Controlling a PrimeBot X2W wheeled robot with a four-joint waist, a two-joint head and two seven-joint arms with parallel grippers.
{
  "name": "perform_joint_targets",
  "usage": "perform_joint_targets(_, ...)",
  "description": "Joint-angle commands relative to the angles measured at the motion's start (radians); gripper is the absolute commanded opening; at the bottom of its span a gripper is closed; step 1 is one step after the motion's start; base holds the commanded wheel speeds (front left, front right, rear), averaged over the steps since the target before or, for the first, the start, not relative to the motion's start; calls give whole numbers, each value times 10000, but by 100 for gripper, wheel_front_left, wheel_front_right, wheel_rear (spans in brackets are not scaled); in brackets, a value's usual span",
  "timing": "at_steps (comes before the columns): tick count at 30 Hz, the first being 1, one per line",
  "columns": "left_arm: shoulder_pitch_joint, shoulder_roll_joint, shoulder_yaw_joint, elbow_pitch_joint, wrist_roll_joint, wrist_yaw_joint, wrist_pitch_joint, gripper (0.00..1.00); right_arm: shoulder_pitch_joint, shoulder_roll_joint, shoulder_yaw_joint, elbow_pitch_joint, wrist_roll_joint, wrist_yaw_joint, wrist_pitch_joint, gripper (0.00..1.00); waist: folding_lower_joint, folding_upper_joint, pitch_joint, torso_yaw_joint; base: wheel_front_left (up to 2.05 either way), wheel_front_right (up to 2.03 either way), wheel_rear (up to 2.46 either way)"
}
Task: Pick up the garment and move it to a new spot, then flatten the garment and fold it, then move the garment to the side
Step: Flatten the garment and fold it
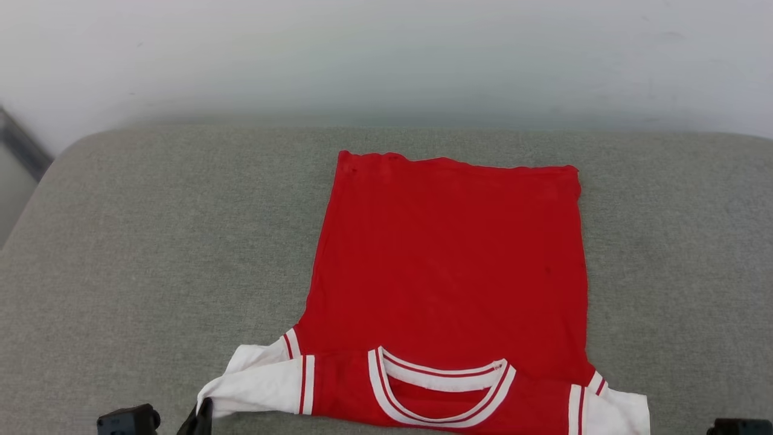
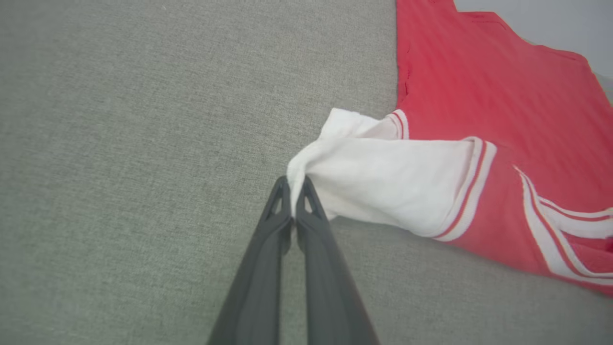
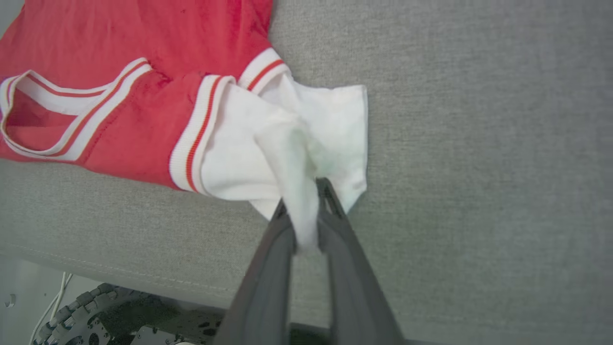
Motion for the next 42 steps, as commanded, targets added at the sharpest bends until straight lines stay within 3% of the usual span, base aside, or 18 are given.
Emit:
perform_joint_targets(1,-157,-17,-35,-66,114,15,-72,0,-207,-16,-57,-97,187,-3,-24,100,2,0,77,56,0,0,0)
perform_joint_targets(5,-573,-166,-184,-361,420,48,-266,0,-1411,-26,-846,-66,468,-3,-306,100,2,0,423,217,0,0,0)
perform_joint_targets(9,-1090,-272,-273,-674,699,22,-444,0,-3506,-236,-1881,892,592,-3,-481,100,2,0,934,446,0,0,0)
perform_joint_targets(16,-2323,-729,-638,-1190,1177,-265,-742,0,-7444,-1353,-2414,3750,202,-3,679,100,2,0,2351,1457,0,0,0)
perform_joint_targets(24,-3537,-1346,-1074,-1237,1539,-872,-1296,0,-11000,-2276,-2032,5922,-826,-3,2553,100,2,0,3810,2570,0,0,0)
perform_joint_targets(32,-4044,-1722,-1244,-1367,1679,-1112,-1600,0,-12811,-2258,-1956,7247,-1701,-3,3992,100,2,0,4479,3135,0,0,0)
perform_joint_targets(37,-4123,-1792,-1271,-1270,1705,-1201,-1698,0,-12619,-1926,-2329,8297,-2287,-5,5433,100,2,0,4592,3212,0,0,0)
perform_joint_targets(38,-4132,-1798,-1276,-1239,1707,-1209,-1700,0,-12539,-1839,-2443,8392,-2405,-5,5637,42,2,0,4583,3215,0,0,0)
perform_joint_targets(39,-4145,-1808,-1280,-1213,1700,-1195,-1715,0,-12515,-1770,-2534,8391,-2511,-6,5777,31,2,0,4576,3220,0,0,0)
perform_joint_targets(40,-4155,-1814,-1279,-1174,1694,-1206,-1726,0,-12517,-1728,-2618,8330,-2588,-6,5865,0,2,0,4558,3218,0,0,0)
perform_joint_targets(42,-4141,-1804,-1279,-1082,1687,-1209,-1744,0,-12611,-1712,-2735,8051,-2712,-5,5742,0,2,0,4473,3187,0,0,0)
